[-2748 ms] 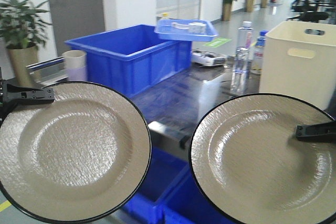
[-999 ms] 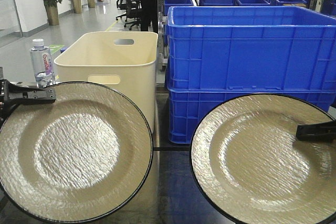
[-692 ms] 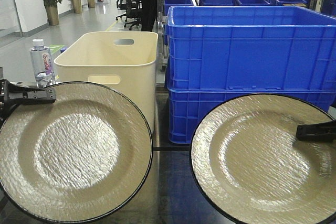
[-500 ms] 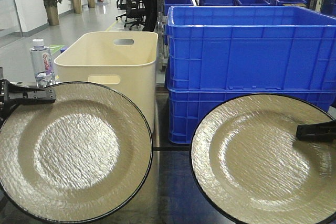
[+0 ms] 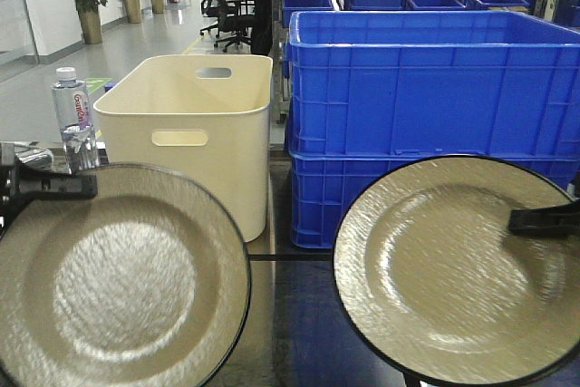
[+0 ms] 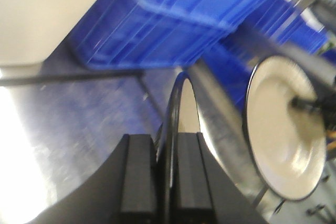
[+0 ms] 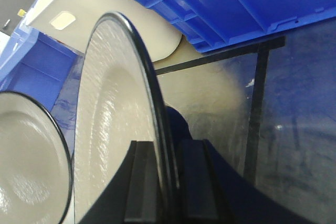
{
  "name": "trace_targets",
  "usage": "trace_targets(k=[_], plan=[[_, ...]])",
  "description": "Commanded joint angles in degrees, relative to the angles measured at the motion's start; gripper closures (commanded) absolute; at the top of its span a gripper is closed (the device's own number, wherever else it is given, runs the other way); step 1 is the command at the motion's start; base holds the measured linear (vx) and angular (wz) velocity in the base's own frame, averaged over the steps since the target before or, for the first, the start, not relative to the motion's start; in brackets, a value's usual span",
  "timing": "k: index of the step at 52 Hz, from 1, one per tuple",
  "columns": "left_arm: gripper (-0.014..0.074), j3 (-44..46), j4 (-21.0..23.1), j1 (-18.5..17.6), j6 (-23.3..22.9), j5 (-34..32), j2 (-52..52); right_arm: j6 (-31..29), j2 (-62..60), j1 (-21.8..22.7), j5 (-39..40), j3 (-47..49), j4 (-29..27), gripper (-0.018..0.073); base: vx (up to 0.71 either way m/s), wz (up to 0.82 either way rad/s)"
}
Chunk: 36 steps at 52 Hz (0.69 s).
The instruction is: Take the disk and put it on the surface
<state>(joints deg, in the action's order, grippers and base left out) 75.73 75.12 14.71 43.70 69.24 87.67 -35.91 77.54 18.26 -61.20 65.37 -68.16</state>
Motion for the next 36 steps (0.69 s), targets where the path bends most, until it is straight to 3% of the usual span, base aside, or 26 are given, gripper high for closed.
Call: trace_targets(k=[1, 6, 12, 23, 36], plan=[[0.0604, 1.9, 7.2, -1.8, -0.6, 0.7, -0.7, -1.1, 0.6, -4.4, 1.3, 2.0, -7.5, 0.0568, 0.00, 0.00], [0.0603, 1.9, 6.0, -3.9, -0.5, 0.0, 1.8, -1.6, 2.6, -7.4, 3.4, 2.0, -9.1, 0.0568, 0.00, 0.00], [0.0601, 1.9, 3.7, -5.8, -0.5, -1.7, 4.1, -2.5, 2.9, -7.4, 4.3, 2.0, -14.0, 0.0568, 0.00, 0.00], [0.0598, 1.9, 4.0, -10.6, -0.5, -5.7, 9.4, -5.2, 2.9, -7.4, 3.2, 2.0, -21.9, 0.0568, 0.00, 0.00], [0.0597, 1.9, 11.4, -16.5, 1.9, -10.4, 16.2, -6.0, 2.9, -7.4, 3.1, 2.0, -22.4, 0.0568, 0.00, 0.00]])
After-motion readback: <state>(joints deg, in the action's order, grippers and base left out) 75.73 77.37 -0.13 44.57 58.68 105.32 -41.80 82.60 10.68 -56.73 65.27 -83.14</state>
